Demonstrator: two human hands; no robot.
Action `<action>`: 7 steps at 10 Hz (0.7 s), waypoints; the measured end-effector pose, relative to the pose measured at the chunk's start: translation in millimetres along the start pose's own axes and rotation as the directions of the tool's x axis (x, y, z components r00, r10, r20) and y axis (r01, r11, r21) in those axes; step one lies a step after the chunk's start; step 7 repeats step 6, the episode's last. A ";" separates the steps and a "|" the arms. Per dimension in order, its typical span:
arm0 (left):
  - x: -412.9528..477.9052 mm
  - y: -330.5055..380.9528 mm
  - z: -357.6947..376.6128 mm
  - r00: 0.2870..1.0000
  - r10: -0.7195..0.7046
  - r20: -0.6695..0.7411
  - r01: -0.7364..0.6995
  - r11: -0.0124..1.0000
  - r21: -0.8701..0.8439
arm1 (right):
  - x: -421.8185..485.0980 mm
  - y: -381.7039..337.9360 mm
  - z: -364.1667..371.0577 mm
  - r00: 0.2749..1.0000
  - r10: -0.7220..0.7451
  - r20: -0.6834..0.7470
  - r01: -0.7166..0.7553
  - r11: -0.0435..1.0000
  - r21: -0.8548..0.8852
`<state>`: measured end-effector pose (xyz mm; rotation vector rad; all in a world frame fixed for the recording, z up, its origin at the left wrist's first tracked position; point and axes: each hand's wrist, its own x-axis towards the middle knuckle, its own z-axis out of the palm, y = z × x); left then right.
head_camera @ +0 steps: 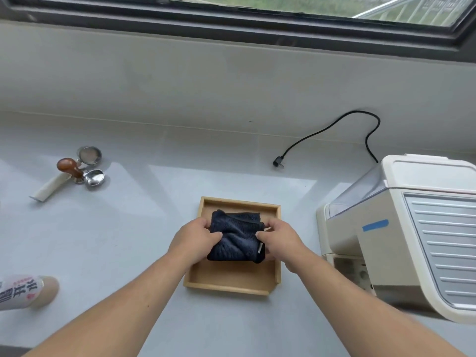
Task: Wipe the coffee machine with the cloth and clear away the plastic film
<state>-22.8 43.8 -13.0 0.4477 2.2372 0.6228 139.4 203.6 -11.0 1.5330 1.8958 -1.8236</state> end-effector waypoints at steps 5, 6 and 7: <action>-10.4 9.1 -12.7 0.986 -0.024 -0.165 0.052 0.985 0.163 | -6.1 -11.1 -8.5 0.997 -0.012 -0.073 0.003 0.992 -0.124; -13.7 18.0 -19.7 0.986 0.043 -0.159 -0.018 0.987 0.157 | -11.0 -22.9 -12.8 0.991 -0.101 -0.091 0.088 0.986 -0.145; -13.7 18.0 -19.7 0.986 0.043 -0.159 -0.018 0.987 0.157 | -11.0 -22.9 -12.8 0.991 -0.101 -0.091 0.088 0.986 -0.145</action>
